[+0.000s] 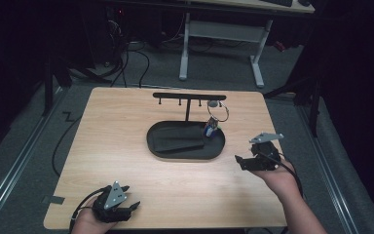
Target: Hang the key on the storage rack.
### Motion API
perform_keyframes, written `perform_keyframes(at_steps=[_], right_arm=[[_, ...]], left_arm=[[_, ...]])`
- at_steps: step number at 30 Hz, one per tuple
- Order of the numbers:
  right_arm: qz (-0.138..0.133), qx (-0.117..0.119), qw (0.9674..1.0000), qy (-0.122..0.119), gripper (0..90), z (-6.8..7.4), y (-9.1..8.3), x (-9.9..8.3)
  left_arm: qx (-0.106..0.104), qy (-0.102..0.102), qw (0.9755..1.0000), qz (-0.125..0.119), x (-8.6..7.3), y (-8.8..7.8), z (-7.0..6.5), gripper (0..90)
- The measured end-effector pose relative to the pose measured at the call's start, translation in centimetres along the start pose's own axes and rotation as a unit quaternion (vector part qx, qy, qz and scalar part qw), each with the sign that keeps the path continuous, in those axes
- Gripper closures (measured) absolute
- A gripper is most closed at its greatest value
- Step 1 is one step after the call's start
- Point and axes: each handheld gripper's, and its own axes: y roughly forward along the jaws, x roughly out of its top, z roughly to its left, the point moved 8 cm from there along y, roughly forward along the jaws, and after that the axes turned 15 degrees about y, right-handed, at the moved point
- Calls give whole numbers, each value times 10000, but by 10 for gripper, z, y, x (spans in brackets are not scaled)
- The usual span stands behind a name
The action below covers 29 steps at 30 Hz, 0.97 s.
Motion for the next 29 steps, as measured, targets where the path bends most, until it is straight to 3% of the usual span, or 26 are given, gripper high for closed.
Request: perform_keyframes(at_steps=[5,10,12,13,14,15,17,19,22,29], right_arm=[[-412,107,9989,216,189,2,7,-32],[-821,256,9948,546,190,6,18,-66],[-1051,270,9920,646,192,10,21,-82],[-1274,295,9886,746,222,12,22,-92],[-1327,448,9865,847,278,15,24,-106],[-791,836,9890,927,199,22,25,-115],[-1057,723,9898,630,221,23,20,-115],[-1022,741,9897,671,205,22,19,-116],[-1201,766,9876,657,204,25,16,-110],[-1230,797,9877,551,205,30,15,-109]], left_arm=[[-4,-4,10000,-8,0,0,-1,344],[-88,1,10000,-43,2,0,-5,352],[-83,53,9999,-62,3,0,-7,350],[-77,72,9999,-75,4,0,-7,350],[-69,68,9999,-96,5,0,-8,349],[-67,69,9999,-119,7,1,-9,349],[-106,69,9999,-106,8,2,-10,352],[-120,57,9999,-58,8,3,-11,354],[-107,47,9999,-41,9,4,-12,353],[-63,75,9999,-43,7,0,-11,354]])
